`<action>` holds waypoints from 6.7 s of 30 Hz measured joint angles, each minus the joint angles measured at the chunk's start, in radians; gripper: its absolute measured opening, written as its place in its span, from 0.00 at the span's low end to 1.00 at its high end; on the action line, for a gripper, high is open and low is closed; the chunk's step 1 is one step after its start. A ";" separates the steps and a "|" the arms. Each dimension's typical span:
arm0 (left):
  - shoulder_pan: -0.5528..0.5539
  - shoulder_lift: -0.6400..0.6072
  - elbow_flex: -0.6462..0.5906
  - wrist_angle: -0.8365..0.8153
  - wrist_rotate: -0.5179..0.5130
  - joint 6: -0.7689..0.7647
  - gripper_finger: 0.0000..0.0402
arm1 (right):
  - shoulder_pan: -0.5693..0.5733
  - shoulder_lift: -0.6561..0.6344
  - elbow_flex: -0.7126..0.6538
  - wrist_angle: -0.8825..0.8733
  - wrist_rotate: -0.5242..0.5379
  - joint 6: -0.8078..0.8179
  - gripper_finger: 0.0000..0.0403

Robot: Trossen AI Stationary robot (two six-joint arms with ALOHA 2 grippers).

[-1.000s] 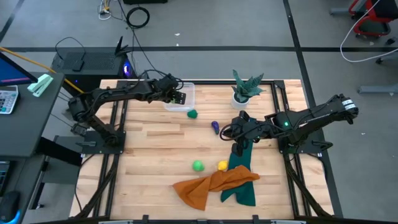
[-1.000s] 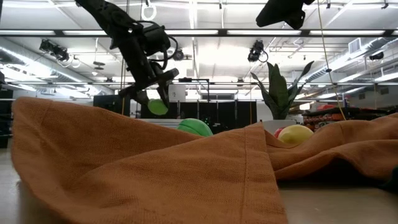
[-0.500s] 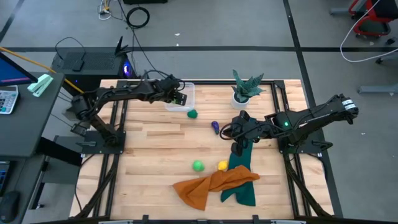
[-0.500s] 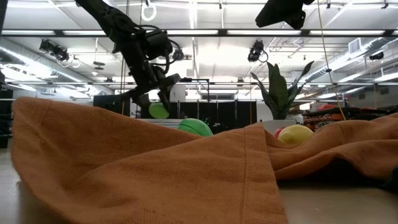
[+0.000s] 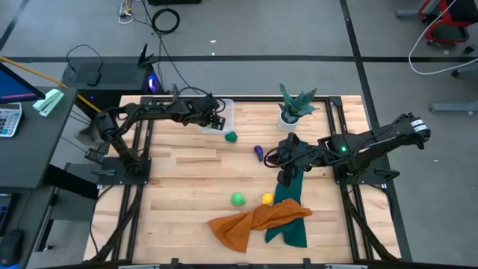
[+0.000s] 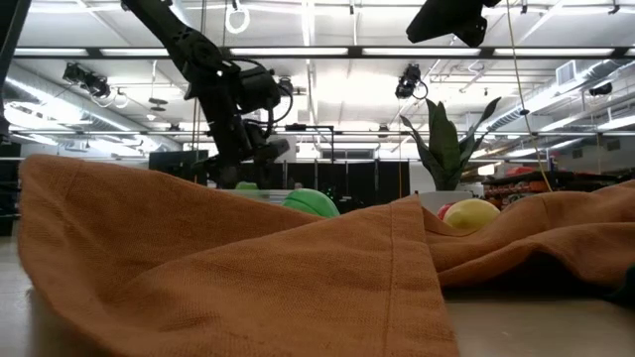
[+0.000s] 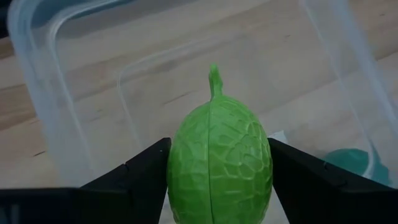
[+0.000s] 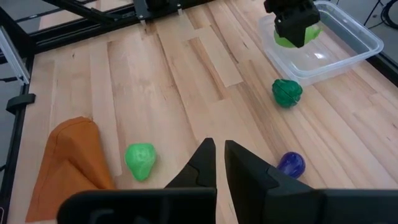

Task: Pick and placing Produce into tupperware
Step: Put the green melon into the transparent bin, then put the green pear into the transparent bin

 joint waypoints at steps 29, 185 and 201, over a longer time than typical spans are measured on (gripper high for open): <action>-0.005 0.006 0.000 0.072 -0.027 0.016 0.72 | 0.000 0.000 0.000 0.000 0.000 0.002 0.01; -0.799 0.329 0.355 -0.123 0.168 0.389 0.72 | 0.272 -0.206 0.002 -0.349 0.160 0.287 0.01; -0.799 0.329 0.355 -0.122 0.165 0.381 0.60 | 0.271 -0.206 0.002 -0.349 0.160 0.288 0.01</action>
